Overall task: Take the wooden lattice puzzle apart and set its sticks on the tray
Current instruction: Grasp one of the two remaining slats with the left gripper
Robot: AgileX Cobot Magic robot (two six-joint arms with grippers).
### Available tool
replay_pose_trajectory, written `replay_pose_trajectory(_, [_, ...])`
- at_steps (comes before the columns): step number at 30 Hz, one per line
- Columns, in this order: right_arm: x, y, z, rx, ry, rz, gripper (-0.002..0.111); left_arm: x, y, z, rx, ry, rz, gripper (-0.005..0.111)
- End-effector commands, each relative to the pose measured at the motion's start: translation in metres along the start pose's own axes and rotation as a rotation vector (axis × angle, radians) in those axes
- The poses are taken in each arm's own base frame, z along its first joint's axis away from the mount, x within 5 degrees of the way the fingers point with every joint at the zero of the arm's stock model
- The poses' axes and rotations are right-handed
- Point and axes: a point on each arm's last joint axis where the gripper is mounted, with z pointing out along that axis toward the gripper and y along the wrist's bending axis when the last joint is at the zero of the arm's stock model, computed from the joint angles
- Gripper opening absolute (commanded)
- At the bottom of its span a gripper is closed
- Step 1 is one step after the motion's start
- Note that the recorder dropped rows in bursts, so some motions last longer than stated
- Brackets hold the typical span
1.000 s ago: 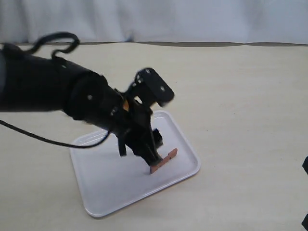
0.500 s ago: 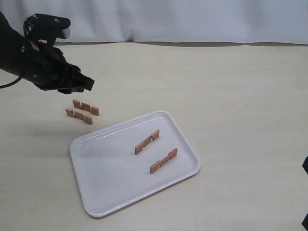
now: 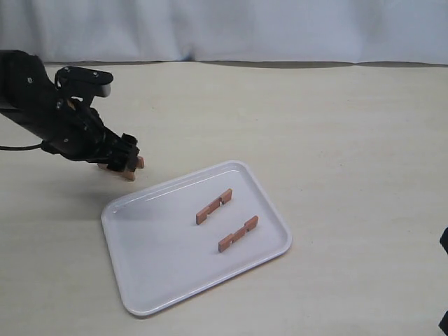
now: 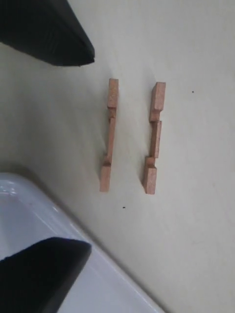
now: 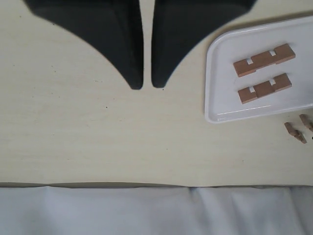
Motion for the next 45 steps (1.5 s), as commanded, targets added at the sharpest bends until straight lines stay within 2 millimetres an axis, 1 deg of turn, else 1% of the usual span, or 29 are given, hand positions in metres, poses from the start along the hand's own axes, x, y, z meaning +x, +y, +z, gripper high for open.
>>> replay_pose_trajectory(1, [0.001,0.000,0.000,-0.003,-0.004,-0.004,0.006,0.000,0.002,0.015,-0.014,-0.010,0.005,0.088])
replay_pose_trajectory(4, [0.001,0.000,0.000,-0.003,-0.004,-0.004,0.006,0.000,0.003,0.020,-0.025,-0.015,0.024,0.088])
replay_pose_trajectory(13, [0.001,0.000,0.000,-0.003,-0.004,-0.004,0.006,-0.002,0.005,0.022,-0.044,-0.040,0.062,0.088])
replay_pose_trajectory(25, [0.001,0.000,0.000,-0.003,-0.004,-0.004,0.006,0.003,0.007,0.043,-0.050,-0.019,0.065,0.088])
replay_pose_trajectory(35, [0.001,0.000,0.000,-0.003,-0.004,-0.004,0.006,0.002,0.008,0.050,-0.054,-0.036,0.065,0.086])
replay_pose_trajectory(36, [0.001,0.000,0.000,-0.003,-0.004,-0.004,0.006,0.002,0.008,0.050,-0.056,-0.036,0.070,0.083])
replay_pose_trajectory(38, [0.001,0.000,0.000,-0.003,-0.004,-0.004,0.006,0.002,0.008,0.050,-0.058,-0.035,0.079,0.072])
replay_pose_trajectory(41, [0.001,0.000,0.000,-0.003,-0.004,-0.004,0.006,0.003,0.008,0.050,-0.058,-0.033,0.079,0.049])
replay_pose_trajectory(43, [0.001,0.000,0.000,-0.003,-0.004,-0.004,0.006,0.003,0.008,0.050,-0.057,-0.029,0.078,0.032])
replay_pose_trajectory(45, [0.001,0.000,0.000,-0.003,-0.004,-0.004,0.006,0.004,0.008,0.050,-0.055,-0.013,0.078,0.019])
